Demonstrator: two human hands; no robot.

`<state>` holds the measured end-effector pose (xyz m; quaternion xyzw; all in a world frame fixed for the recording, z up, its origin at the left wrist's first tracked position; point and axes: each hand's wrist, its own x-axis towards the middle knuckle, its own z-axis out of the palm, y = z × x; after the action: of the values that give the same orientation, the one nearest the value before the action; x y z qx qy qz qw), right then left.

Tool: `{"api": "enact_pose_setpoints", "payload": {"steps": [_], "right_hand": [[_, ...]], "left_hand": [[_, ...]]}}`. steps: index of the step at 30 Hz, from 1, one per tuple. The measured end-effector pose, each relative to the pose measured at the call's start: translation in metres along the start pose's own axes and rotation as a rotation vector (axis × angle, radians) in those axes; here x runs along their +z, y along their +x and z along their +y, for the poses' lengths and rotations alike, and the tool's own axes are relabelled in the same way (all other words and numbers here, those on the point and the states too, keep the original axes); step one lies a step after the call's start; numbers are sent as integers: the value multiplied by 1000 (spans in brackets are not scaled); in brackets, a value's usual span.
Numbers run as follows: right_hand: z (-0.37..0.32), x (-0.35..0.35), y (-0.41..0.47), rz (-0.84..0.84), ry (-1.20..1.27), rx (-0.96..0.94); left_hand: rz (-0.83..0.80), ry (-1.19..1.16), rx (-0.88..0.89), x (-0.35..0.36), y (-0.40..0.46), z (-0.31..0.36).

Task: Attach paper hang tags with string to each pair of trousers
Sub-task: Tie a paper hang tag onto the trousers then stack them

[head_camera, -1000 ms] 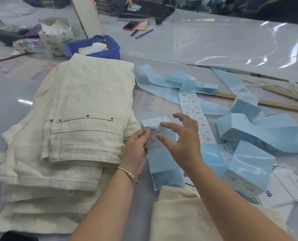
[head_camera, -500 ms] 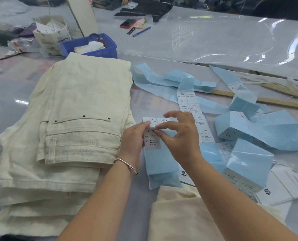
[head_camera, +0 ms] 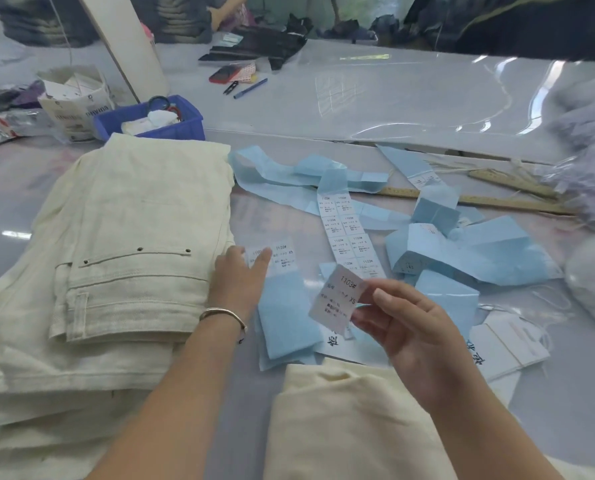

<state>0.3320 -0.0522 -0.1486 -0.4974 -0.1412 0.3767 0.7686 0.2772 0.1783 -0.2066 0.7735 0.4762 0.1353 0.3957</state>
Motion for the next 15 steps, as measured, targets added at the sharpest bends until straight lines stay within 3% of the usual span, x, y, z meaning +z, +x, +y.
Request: {"api": "enact_pose_setpoints", "payload": {"steps": [2, 5, 7, 12, 15], "right_hand": [[-4, -15, -14, 94, 1, 31], [-12, -37, -38, 174, -9, 31], [-18, -51, -54, 194, -13, 12], [-33, -94, -100, 212, 2, -13], [-37, -126, -128, 206, -57, 28]], "left_hand": [[88, -38, 244, -4, -34, 19], [-246, -274, 349, -4, -94, 56], [-405, -247, 373, 3, -132, 72], [-327, -168, 503, 44, -201, 93], [-326, -186, 485, 72, -231, 98]]}}
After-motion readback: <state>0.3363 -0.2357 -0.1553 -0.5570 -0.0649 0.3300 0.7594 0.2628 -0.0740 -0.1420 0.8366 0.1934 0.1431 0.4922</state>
